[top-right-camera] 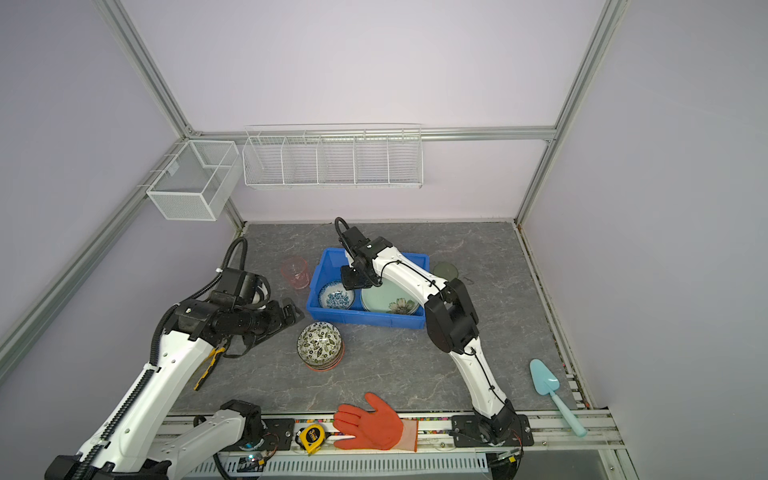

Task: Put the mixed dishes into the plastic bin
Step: 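Lift the right gripper out of the bin while left moves to the bowl stack, then close the left gripper on the rim of the leaf-pattern bowl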

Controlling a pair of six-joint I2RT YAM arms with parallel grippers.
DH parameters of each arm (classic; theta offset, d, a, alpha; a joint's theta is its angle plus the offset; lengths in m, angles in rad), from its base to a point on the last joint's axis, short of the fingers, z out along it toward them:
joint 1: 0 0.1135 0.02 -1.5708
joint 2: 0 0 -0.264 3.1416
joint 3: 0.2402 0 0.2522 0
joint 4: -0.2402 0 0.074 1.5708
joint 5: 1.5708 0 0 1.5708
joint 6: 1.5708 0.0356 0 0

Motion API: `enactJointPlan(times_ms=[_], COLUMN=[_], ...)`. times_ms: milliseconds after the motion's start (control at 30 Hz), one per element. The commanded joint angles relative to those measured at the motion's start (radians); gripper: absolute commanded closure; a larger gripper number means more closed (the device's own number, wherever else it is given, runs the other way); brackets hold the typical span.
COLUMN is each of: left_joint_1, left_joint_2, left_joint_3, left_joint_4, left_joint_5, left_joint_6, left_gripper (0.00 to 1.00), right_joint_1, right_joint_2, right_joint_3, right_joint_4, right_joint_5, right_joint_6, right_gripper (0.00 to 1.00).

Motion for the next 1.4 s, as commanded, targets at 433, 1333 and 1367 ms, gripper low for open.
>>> enactJointPlan(times_ms=[433,1333,1367], left_joint_1=[0.002,-0.145,-0.149], left_joint_2=[-0.093,0.029,0.034], left_joint_3=[-0.121,-0.150,-0.151], left_joint_4=[-0.129,0.011,0.015], left_joint_5=[-0.058,-0.077,-0.077], left_joint_6=[0.053,0.000,-0.002], left_gripper=[0.16,0.54,0.55], right_joint_1=[0.035,0.020,0.017], right_joint_2=[-0.428,-0.972,-0.982], right_joint_3=[-0.264,-0.918,-0.931], right_joint_4=[0.012,0.178,0.182], right_joint_5=[0.118,0.215,0.217], right_joint_6=[-0.023,0.071,0.078], right_gripper=[0.12,0.12,0.12])
